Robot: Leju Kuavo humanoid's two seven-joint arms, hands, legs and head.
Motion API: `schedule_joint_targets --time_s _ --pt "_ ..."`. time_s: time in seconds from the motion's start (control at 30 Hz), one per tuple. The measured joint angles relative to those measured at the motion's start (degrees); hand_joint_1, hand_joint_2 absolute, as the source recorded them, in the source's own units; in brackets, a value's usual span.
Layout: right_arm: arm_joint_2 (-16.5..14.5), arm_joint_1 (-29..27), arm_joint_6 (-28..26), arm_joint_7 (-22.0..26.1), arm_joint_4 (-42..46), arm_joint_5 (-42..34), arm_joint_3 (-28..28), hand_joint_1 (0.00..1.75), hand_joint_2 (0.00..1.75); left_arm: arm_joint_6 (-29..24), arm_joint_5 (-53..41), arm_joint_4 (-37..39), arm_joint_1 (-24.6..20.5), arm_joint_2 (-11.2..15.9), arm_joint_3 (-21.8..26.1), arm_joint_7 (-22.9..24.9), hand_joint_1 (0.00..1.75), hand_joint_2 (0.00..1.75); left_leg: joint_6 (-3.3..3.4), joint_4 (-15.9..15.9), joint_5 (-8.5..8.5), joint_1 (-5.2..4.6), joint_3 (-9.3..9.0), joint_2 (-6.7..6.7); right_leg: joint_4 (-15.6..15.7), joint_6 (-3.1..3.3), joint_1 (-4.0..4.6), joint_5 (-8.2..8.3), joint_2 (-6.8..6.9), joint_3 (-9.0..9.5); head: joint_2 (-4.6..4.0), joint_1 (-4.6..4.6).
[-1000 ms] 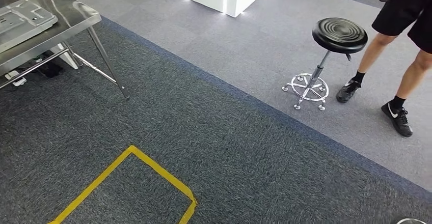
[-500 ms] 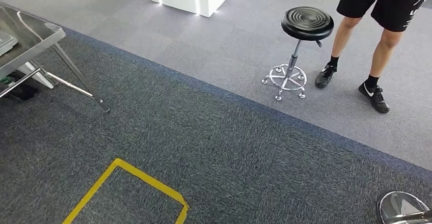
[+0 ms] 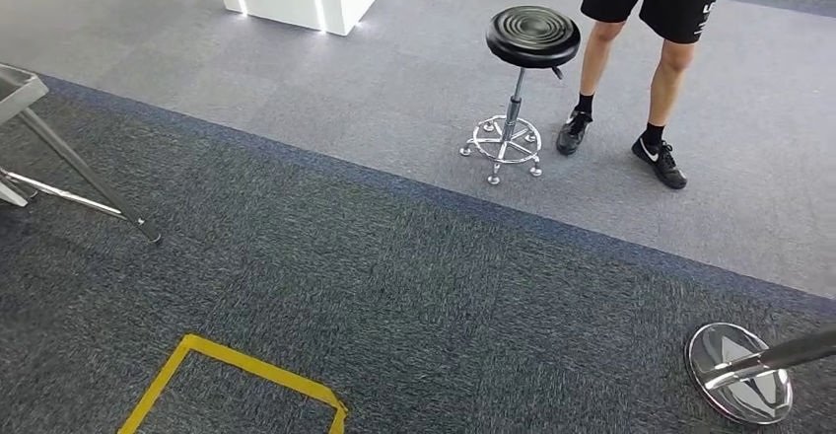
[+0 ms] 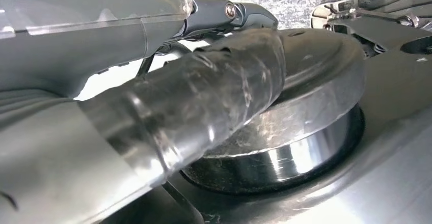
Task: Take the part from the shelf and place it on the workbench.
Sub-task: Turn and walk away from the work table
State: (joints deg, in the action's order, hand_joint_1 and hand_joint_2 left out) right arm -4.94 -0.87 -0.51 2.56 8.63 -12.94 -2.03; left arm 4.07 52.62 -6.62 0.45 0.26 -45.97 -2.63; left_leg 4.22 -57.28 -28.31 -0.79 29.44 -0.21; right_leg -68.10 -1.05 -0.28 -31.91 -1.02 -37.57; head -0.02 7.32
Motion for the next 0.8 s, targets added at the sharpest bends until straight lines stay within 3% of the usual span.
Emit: schedule_joint_targets --time_s 0.07,0.1,0.13,0.17,0.23,0.3,0.37,0.43,0.5,0.57,0.6,0.63,0.67,0.73,0.8 --pt "0.0 0.0 0.1 0.0 0.0 -0.3 0.0 0.0 0.0 -0.3 -0.2 0.0 0.2 0.0 0.0 -0.5 0.0 0.0 0.02 0.0 -0.14 -0.04 0.05 1.3 -6.1 -0.5 -0.29 -2.16 0.58 -3.01 0.0 0.0" --pt "0.0 -0.1 0.3 0.0 0.0 -0.4 0.0 0.0 0.0 -0.6 -0.3 0.0 0.3 0.0 0.0 -0.7 0.0 0.0 -0.02 0.0 -0.27 -0.04 -0.01 1.92 -6.6 -0.65 -0.41 -1.71 0.74 -3.23 0.0 0.0" --pt "0.0 -0.1 0.5 0.0 0.0 -0.7 0.0 0.0 0.0 -0.8 -0.6 0.0 0.4 0.0 0.0 -1.0 0.0 0.0 -0.09 0.0 -0.43 -0.04 -0.16 2.49 -4.7 -0.73 -0.5 -0.22 1.03 -2.21 0.0 0.0" --pt "0.0 -0.1 0.8 0.0 0.0 -0.9 0.0 0.0 0.0 -1.1 -0.8 0.0 0.5 0.0 0.0 -1.3 0.0 0.0 -0.23 0.0 -0.62 -0.03 -0.38 3.01 -0.9 -0.71 -0.53 1.83 1.69 -0.16 0.0 0.0" --pt "0.0 -0.1 1.5 0.0 0.0 -1.4 0.0 0.0 0.0 -1.3 -1.3 0.0 0.7 0.0 0.0 -1.7 0.0 0.0 -0.74 -0.1 -1.07 -0.23 -0.87 3.81 6.6 -0.16 -0.22 4.56 3.72 3.8 0.0 0.0" --pt "0.0 -0.1 1.9 0.0 0.0 -1.7 0.0 0.0 0.0 -1.5 -1.5 0.0 0.8 -0.1 0.0 -1.9 0.0 0.0 -1.36 0.0 -1.39 -0.43 -1.26 4.49 9.2 0.57 0.18 4.96 4.4 4.92 0.0 0.0" --pt "0.0 -0.2 2.1 0.0 0.0 -1.8 0.0 0.0 0.0 -1.7 -1.7 0.0 0.9 0.0 0.0 -2.0 0.0 0.0 -1.93 0.1 -1.64 -0.43 -1.55 5.01 9.5 1.18 0.04 5.22 3.32 4.86 0.0 0.02" --pt "0.0 -0.2 2.1 0.0 0.0 -1.9 0.0 0.0 0.0 -1.8 -1.7 0.0 0.9 0.0 0.0 -2.2 0.0 0.0 -2.47 -1.8 -3.18 -0.34 -0.92 3.44 10.2 1.88 -0.32 5.59 2.34 5.19 0.0 0.04" --pt "0.0 -0.1 2.6 0.0 0.0 -2.1 0.1 0.0 0.0 -1.9 -1.9 0.0 0.8 -0.1 0.0 -2.8 0.0 0.0 -2.8 -8.2 -6.73 -0.22 1.96 0.98 10.5 2.37 -0.35 5.76 1.36 5.39 0.0 0.06" --pt "0.0 -0.1 3.7 0.0 0.0 -2.8 0.2 0.0 0.0 -2.3 -2.1 0.0 0.5 -0.2 0.0 -3.6 0.0 0.0 -2.96 -15.2 -9.24 -0.19 5.58 0.19 10.4 2.55 -0.17 5.71 0.16 5.4 0.0 0.07" --pt "0.0 -0.2 4.3 0.0 0.0 -3.3 0.3 0.0 0.0 -2.4 -2.3 0.0 0.4 -0.2 0.0 -4.0 0.0 0.0 -2.99 -16.4 -8.89 -0.15 6.4 0.11 10.3 2.58 -0.1 5.67 -0.55 5.45 0.0 0.07" --pt "0.0 -0.2 5.0 -0.1 0.0 -3.7 0.5 0.0 0.0 -2.6 -2.4 0.0 0.3 -0.2 0.0 -4.3 0.0 0.0 -2.99 -15.4 -7.39 -0.09 6.22 0.0 10.2 2.55 -0.07 5.6 -1.33 5.5 0.0 0.07" --pt "0.0 -0.2 5.6 -0.1 0.0 -4.1 0.7 0.0 0.0 -2.7 -2.5 0.0 0.3 -0.2 0.0 -4.4 0.0 0.0 -2.97 -12.2 -5.01 0.05 5.03 -0.36 9.9 2.46 -0.07 5.5 -2.16 5.54 0.0 0.07" --pt "-0.1 -0.3 6.7 -0.3 0.0 -4.9 1.1 0.0 0.0 -3.0 -2.8 0.0 0.4 -0.3 0.0 -4.7 0.0 0.0 -2.9 -5.0 -1.37 0.44 2.25 -2.46 9.3 2.07 -0.03 5.22 -3.65 5.29 0.0 0.07" --pt "-0.1 -0.4 7.5 -0.4 -0.1 -5.5 1.6 0.0 0.0 -3.2 -3.0 0.0 0.4 -0.4 0.0 -5.0 0.0 0.0 -2.65 -1.9 -0.47 0.55 1.19 -3.78 8.8 1.51 0.05 5.15 -4.73 4.75 0.0 0.06"
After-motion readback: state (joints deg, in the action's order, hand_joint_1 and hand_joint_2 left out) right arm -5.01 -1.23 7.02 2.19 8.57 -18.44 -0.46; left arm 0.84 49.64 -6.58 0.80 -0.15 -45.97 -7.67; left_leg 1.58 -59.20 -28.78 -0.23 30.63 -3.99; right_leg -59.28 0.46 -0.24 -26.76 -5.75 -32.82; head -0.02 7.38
